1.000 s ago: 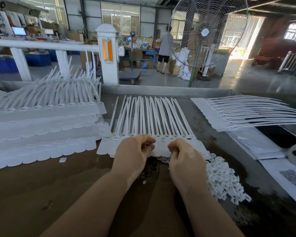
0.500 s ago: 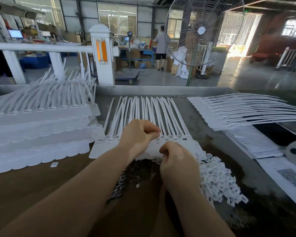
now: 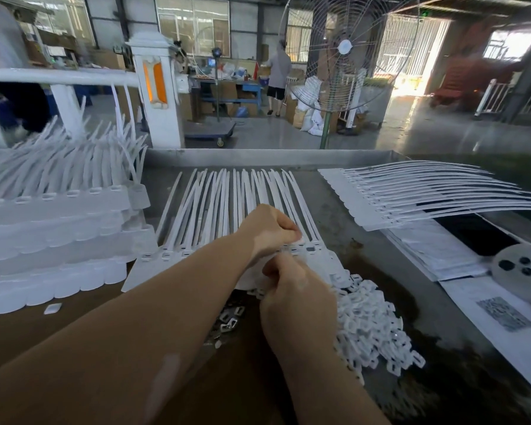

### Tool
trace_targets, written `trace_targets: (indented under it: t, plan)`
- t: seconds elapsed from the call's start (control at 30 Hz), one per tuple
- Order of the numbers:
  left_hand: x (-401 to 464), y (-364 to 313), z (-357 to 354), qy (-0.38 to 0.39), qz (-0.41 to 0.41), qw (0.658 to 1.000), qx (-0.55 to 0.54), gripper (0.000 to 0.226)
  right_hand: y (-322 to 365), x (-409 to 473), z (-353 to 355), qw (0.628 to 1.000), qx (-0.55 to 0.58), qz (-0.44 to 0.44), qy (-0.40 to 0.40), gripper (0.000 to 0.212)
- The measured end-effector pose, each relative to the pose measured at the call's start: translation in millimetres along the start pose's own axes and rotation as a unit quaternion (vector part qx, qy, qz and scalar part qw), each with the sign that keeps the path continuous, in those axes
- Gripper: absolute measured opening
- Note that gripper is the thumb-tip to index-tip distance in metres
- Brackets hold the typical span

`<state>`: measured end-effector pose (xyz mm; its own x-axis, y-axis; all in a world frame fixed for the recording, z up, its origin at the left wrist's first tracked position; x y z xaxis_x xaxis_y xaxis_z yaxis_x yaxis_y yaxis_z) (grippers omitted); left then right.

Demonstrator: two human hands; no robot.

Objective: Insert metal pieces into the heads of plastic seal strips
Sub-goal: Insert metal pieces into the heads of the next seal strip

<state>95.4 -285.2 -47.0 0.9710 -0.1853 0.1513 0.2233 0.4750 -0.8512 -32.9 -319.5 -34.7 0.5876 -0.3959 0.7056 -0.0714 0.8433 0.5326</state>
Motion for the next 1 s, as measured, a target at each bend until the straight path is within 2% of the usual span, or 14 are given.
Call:
trace_targets:
  t: [0.37,0.53,0.67,1.0]
  plan:
    - [7.7,-0.8,-23.5,0.063,0.009,0.996,0.065,0.003,3.5,0.5,0.7,0.999,-0.017,0.025,-0.031,0.015]
    - [7.5,-0.9,-20.9,0.062,0.037,0.996,0.046,0.006,3.3,1.3,1.9,0.998,-0.022,0.031,-0.045,0.012]
    - [7.3,-2.2,-22.3,0.069,0.045,0.995,0.057,0.018,3.5,1.8,1.0,0.998,-0.017,0.035,-0.046,0.011]
    - [5.7,-5.5,-23.0,0.088,0.026,0.994,0.064,0.016,4.8,2.0,1.0,0.997,-0.014,0.043,-0.055,0.033]
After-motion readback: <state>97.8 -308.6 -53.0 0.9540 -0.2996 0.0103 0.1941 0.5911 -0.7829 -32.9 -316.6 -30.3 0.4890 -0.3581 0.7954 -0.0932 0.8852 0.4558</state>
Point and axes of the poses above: each hand's wrist, its own x-axis towards the middle knuckle, its own z-axis out of the back of the hand, y = z × x, the point moved 8 cm from there along x, towards the middle knuckle, and after that the axes turned 13 degrees about -y, right-handed, at the moved point
